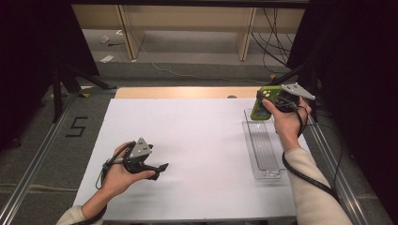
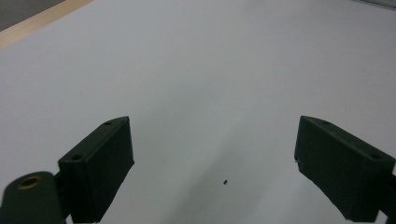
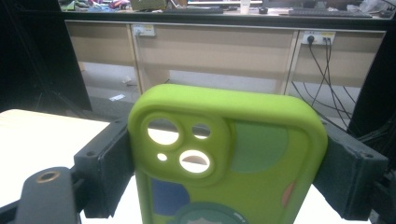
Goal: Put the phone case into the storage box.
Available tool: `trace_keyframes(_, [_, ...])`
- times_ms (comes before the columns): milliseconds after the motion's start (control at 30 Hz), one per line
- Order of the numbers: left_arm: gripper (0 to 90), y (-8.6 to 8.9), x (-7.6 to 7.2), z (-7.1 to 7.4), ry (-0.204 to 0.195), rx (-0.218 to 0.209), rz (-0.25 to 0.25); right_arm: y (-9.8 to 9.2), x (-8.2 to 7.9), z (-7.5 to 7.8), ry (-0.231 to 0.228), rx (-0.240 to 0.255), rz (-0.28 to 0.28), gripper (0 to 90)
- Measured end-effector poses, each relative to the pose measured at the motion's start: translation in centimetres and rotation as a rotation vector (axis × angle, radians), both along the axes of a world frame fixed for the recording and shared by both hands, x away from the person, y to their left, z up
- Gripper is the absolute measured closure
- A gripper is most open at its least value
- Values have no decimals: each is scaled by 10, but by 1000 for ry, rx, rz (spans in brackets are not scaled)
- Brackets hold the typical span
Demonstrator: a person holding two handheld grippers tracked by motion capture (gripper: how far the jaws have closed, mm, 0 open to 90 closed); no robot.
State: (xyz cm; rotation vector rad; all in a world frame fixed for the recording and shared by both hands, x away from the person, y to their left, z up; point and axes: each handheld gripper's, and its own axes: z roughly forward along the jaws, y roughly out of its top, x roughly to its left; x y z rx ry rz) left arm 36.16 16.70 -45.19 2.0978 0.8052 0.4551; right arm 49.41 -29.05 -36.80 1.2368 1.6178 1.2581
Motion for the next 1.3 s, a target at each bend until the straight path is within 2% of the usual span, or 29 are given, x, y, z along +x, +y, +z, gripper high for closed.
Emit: trace_keyframes(1300, [113,0,0,0,-1,0,4,2,9,-3,12,-3,-3,166])
